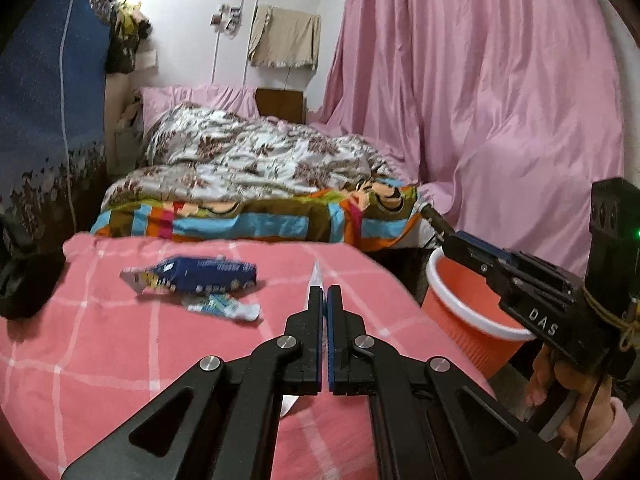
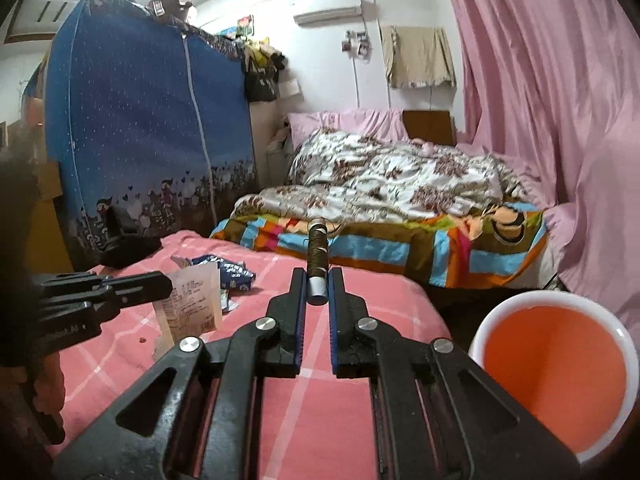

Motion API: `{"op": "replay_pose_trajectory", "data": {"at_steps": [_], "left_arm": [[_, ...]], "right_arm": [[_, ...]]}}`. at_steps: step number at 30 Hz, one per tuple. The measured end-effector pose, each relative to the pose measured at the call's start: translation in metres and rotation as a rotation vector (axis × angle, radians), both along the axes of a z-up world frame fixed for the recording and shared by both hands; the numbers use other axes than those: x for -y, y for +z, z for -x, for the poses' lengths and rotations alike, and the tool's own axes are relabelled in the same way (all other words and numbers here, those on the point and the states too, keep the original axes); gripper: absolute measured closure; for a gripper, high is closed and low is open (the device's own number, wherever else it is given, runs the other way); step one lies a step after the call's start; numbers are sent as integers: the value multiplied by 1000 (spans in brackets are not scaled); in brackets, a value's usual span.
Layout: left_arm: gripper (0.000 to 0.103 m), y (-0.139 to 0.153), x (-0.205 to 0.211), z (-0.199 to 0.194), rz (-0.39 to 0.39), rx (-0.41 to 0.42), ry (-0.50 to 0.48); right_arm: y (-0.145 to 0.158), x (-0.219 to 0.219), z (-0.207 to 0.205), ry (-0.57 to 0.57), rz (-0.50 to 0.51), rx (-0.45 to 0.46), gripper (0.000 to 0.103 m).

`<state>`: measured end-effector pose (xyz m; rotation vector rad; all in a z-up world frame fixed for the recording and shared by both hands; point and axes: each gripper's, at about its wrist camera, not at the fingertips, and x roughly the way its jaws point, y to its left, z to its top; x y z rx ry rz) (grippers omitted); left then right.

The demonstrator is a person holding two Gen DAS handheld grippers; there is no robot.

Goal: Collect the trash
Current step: 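Grasp the white paper packet with the left tool while the right tool grasps the brown cylinder, then carry both items over the orange bucket and open both tools to drop them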

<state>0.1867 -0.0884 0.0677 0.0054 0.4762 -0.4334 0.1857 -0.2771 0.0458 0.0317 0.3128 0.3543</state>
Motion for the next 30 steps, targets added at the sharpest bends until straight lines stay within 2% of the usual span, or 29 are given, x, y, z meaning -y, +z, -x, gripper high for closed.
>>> {"op": "replay_pose_trajectory", "data": {"at_steps": [8, 13, 19, 23, 26, 30], "left_arm": [[103, 30, 37, 2, 63, 113, -67], [103, 36, 78, -3, 66, 139, -146], [103, 25, 128, -9, 54, 135, -238], [103, 12, 163, -15, 48, 104, -295], [103, 2, 187, -21, 44, 59, -328], [103, -13, 213, -39, 62, -50, -357]], "right_arm": [[13, 34, 29, -112, -17, 135, 86], [13, 65, 37, -182, -35, 145, 86], [5, 103, 44, -275, -39, 113, 86], [-6, 129, 44, -340, -46, 61, 86], [-15, 148, 39, -386, -64, -7, 86], [-31, 174, 30, -437, -93, -109, 86]]}}
